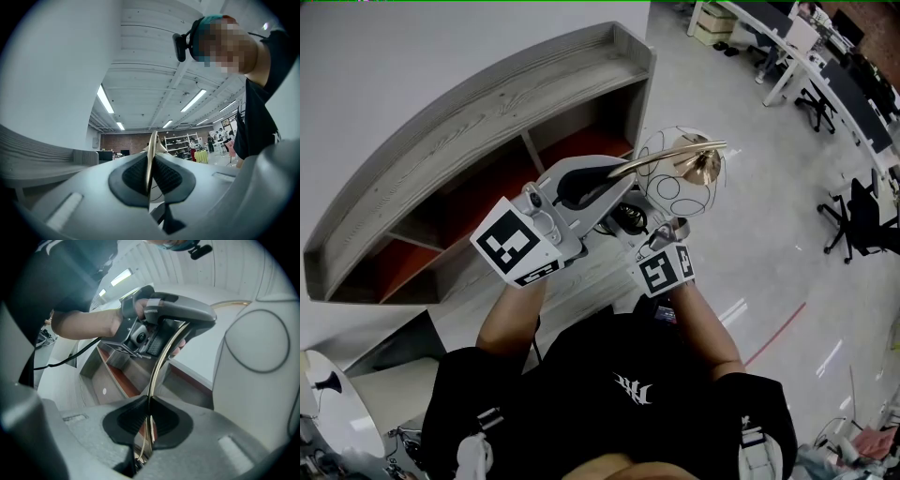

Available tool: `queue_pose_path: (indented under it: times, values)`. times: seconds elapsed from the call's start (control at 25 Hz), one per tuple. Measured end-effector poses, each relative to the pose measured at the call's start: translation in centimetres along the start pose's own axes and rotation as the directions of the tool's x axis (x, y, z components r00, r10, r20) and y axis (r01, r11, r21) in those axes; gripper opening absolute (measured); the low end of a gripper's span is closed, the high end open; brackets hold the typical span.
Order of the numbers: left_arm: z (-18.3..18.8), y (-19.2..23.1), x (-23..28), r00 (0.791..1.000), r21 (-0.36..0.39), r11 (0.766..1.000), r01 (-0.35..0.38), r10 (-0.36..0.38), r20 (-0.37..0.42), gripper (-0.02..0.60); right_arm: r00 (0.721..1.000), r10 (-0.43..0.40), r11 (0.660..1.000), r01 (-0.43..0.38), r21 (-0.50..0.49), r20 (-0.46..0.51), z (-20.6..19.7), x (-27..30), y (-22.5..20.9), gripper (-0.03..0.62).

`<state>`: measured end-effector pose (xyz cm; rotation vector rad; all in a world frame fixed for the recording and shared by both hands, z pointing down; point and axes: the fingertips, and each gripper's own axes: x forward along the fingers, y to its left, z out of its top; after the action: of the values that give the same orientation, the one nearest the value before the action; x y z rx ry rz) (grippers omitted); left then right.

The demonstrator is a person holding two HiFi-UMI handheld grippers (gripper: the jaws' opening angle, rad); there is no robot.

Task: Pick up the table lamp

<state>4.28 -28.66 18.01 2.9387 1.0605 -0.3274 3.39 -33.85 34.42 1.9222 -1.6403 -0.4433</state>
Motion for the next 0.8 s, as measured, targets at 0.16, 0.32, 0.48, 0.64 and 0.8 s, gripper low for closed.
queue_pose_path:
  times: [0.16,0.32,0.48,0.64,0.8]
  values:
    - [0.05,-0.47,0.41,1.0,0.003,1.0,-0.003,0.003,0.002,0.015,1.0,0.001,1.0,-0.001,-0.009,0.002,-0.07,-0.63,-0.16,0.034]
    - [0.07,-0.5,0.41,1.0,0.007,1.0,-0.004,0.004,0.003,0.015,1.0,0.003,1.0,-0.003,-0.006,0.002,-0.08,-0.58,-0.17,0.034]
    - [0.04,-0.37,0.4,1.0,0.008,1.0,-0.01,0.01,-0.001,0.015,1.0,0.007,1.0,-0.007,-0.011,0.002,-0.07,-0.49,-0.13,0.034]
    - [0.27,-0.51,0.29,1.0,0.004,1.0,-0.014,0.014,0.003,0.015,1.0,0.005,1.0,-0.005,-0.019,0.004,0.18,-0.64,-0.07,0.034]
    - [0.38,-0.6,0.28,1.0,0.008,1.0,-0.019,0.019,0.004,0.016,1.0,0.008,1.0,-0.008,-0.02,0.003,0.3,-0.68,-0.11,0.034]
